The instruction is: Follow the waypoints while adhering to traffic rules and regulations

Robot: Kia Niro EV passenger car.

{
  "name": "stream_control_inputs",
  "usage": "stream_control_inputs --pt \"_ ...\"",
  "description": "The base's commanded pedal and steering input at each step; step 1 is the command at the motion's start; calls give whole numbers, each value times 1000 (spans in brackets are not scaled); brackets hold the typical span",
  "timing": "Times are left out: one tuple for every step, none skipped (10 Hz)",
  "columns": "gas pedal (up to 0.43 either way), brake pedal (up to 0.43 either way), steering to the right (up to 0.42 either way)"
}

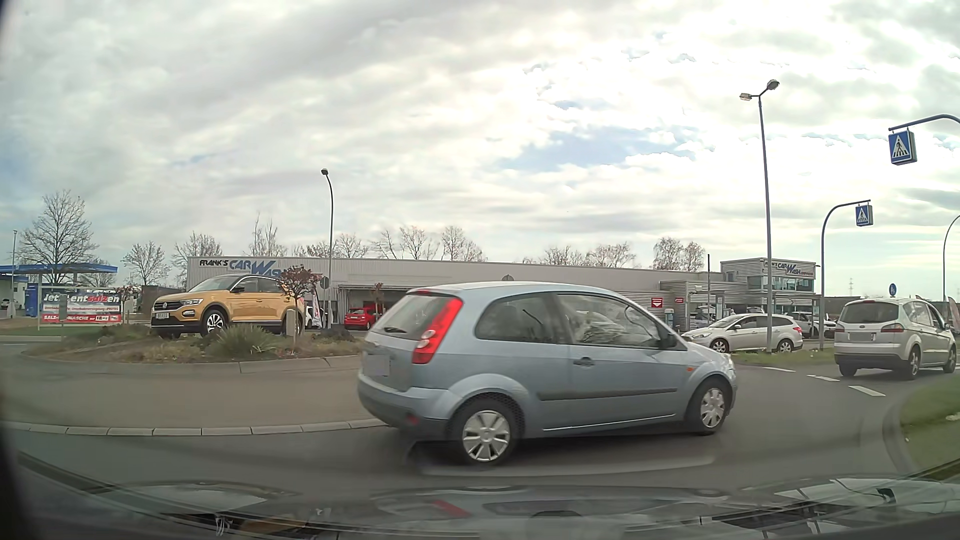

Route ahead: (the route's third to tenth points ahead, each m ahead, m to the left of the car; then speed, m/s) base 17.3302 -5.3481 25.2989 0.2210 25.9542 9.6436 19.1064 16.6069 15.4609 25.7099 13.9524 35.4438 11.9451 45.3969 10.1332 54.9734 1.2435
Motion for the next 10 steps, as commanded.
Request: stream_control_inputs --pt "228 0 225" --pt "240 0 234" --pt "260 0 249" --pt "287 0 265" --pt "299 0 278" --pt "311 0 294" --pt "319 0 315" --pt "339 0 336" --pt "339 0 354" --pt "339 0 367"
